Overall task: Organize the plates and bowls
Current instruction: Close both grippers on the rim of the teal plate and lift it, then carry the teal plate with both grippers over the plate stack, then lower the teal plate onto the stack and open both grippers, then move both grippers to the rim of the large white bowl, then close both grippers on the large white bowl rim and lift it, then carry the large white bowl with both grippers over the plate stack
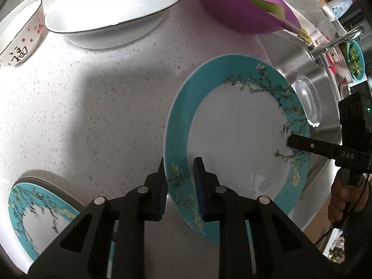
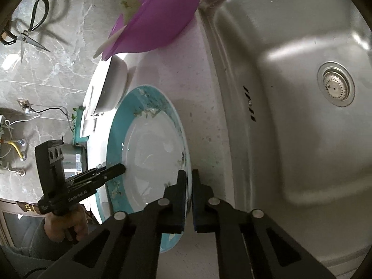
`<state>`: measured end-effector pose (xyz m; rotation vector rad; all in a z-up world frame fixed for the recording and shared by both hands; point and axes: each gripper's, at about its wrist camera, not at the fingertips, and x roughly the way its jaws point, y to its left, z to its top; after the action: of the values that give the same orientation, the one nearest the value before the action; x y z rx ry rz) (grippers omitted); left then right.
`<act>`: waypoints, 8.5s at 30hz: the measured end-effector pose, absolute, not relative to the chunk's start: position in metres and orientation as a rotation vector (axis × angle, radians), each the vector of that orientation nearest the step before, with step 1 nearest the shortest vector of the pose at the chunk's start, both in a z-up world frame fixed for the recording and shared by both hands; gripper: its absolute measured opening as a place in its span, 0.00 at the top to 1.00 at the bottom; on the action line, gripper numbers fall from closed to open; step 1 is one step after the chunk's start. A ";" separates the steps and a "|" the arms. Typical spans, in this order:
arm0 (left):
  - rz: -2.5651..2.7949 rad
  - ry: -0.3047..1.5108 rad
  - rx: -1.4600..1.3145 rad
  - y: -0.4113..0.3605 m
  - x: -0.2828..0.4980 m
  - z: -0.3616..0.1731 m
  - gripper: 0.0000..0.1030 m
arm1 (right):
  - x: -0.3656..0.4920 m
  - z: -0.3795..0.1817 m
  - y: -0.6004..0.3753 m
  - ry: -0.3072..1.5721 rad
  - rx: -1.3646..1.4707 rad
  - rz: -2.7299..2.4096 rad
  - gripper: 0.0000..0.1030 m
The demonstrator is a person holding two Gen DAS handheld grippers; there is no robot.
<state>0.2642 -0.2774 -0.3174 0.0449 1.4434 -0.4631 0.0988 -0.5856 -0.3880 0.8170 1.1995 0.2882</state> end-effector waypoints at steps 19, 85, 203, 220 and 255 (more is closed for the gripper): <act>-0.473 1.348 -0.028 -0.232 0.234 -0.273 0.85 | 0.101 -0.346 -0.572 1.171 0.751 0.291 0.91; -0.312 1.215 0.090 0.040 0.161 -0.300 0.78 | 0.095 -0.336 -0.261 1.050 0.027 0.203 0.74; -0.575 1.431 0.437 -0.194 0.484 -0.320 0.84 | 0.282 -0.343 -0.466 1.076 0.658 0.002 0.82; -0.572 1.355 0.281 -0.120 0.392 -0.254 0.84 | 0.259 -0.293 -0.417 1.040 0.573 0.096 0.82; -0.240 1.428 -0.170 0.266 0.196 -0.290 0.84 | 0.234 -0.333 -0.072 1.282 0.255 0.482 0.82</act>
<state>0.1962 0.2657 -0.2896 -0.1696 1.4281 -0.2399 0.2337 -0.0723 -0.3329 0.2550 1.2822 0.4820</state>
